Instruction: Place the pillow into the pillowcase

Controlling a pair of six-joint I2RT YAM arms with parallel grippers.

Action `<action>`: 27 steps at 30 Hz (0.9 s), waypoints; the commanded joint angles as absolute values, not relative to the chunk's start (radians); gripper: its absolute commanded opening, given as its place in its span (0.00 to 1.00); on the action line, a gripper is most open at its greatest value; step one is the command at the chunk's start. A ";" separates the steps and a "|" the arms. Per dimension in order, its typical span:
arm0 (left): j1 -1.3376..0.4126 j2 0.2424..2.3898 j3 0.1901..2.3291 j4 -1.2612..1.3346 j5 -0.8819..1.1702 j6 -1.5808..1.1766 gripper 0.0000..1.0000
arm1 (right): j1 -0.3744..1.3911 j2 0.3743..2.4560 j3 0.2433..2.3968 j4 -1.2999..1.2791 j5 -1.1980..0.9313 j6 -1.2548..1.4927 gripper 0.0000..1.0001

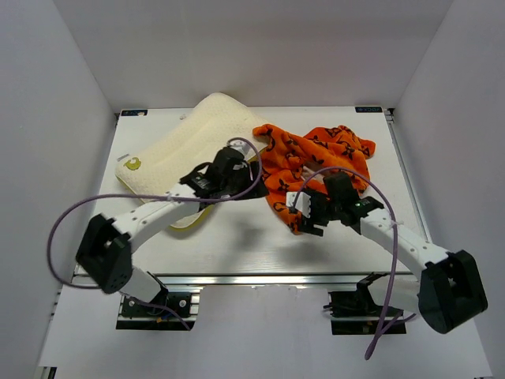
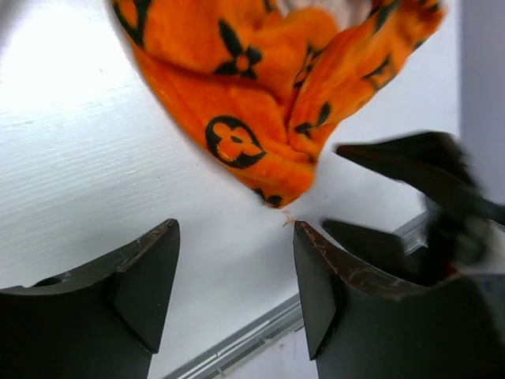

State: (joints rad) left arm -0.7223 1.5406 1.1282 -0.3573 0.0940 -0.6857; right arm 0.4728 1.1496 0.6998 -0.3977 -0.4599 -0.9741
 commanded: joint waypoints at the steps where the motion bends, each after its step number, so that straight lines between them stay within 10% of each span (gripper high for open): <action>1: -0.724 1.349 1.095 -0.446 -0.032 -0.699 0.69 | 0.506 1.196 0.696 -0.220 -0.270 -1.078 0.82; 17: -0.724 0.948 0.787 -0.491 -0.094 -0.894 0.73 | 0.692 1.374 0.680 -0.085 -0.270 -1.089 0.79; 27: -0.724 0.963 0.759 -0.408 -0.063 -0.922 0.73 | 0.681 1.379 0.888 -0.193 -0.353 -0.887 0.00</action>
State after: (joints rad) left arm -0.7223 0.9722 0.7727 -0.4656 -0.0734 -0.9028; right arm 0.6933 1.4136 0.7822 -0.1642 -0.2779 -0.9985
